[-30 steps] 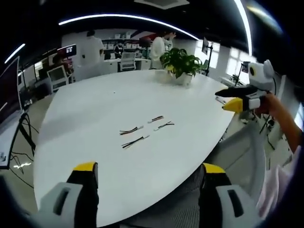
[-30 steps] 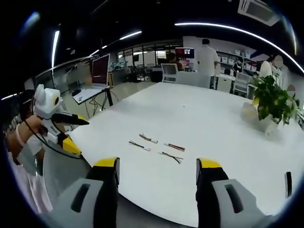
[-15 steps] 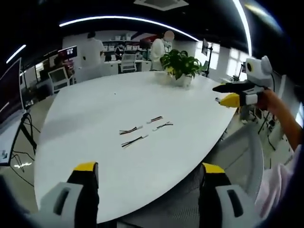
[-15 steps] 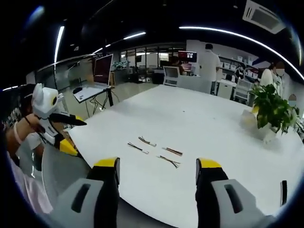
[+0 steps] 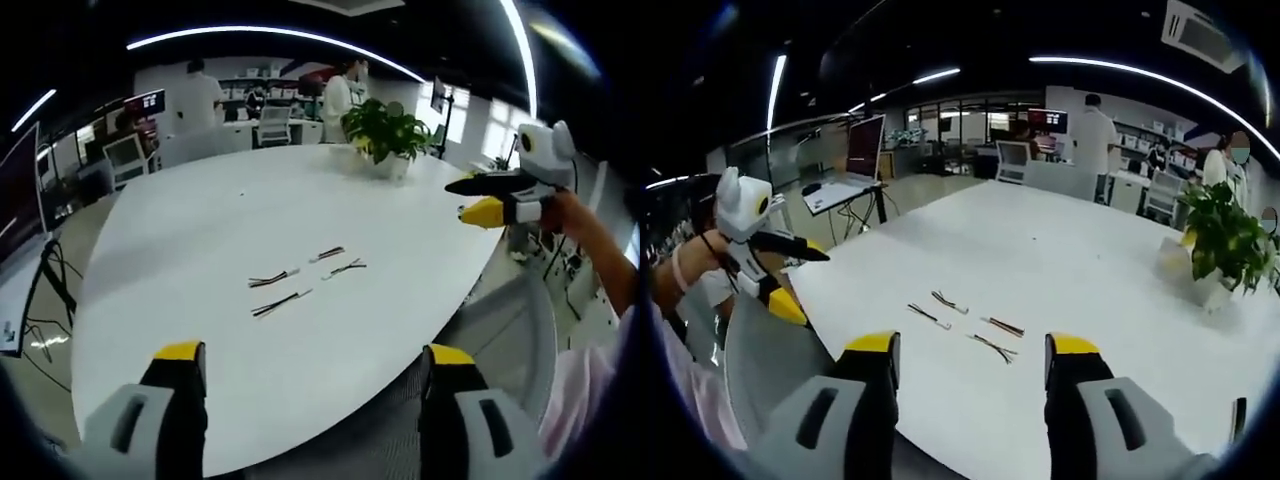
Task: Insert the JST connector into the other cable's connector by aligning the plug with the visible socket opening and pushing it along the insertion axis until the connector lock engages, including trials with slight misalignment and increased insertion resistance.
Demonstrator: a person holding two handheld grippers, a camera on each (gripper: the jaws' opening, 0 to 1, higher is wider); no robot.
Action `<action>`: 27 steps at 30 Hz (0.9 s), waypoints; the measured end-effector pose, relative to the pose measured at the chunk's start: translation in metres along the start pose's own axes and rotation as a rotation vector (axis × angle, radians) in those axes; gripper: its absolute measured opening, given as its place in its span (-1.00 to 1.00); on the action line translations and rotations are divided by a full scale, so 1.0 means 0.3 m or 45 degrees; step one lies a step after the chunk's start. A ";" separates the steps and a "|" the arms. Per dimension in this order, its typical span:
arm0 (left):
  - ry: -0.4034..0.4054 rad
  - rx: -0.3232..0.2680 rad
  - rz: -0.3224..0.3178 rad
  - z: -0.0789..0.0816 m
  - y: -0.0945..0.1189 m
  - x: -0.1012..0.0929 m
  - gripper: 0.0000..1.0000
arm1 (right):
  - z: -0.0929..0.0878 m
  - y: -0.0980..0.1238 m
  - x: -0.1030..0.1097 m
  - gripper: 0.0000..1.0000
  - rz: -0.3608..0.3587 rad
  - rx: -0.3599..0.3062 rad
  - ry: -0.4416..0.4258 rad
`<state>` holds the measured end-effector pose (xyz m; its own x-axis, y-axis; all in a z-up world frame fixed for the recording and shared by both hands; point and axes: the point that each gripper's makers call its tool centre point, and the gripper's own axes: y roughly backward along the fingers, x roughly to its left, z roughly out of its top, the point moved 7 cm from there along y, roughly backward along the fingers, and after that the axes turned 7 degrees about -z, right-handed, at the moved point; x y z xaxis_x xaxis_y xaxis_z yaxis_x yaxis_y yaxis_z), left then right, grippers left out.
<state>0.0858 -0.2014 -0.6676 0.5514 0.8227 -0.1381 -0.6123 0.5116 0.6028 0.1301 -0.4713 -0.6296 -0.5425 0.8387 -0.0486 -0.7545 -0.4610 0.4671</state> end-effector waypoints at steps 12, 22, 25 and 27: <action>-0.083 -0.043 0.006 0.112 -0.035 0.049 0.70 | 0.080 -0.061 -0.044 0.11 0.025 -0.023 0.064; -0.130 -0.106 0.006 0.221 -0.067 0.078 0.71 | 0.148 -0.131 -0.061 0.08 0.053 -0.045 0.170; -0.102 -0.175 -0.030 0.271 -0.063 0.089 0.70 | 0.161 -0.153 -0.066 0.07 0.069 -0.041 0.213; -0.124 -0.195 -0.033 0.292 -0.058 0.096 0.69 | 0.169 -0.163 -0.070 0.07 0.072 -0.043 0.229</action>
<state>0.1620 -0.2083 -0.6130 0.6155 0.7849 -0.0709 -0.6723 0.5698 0.4725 0.1972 -0.4517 -0.6068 -0.6394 0.7472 -0.1814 -0.7312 -0.5181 0.4437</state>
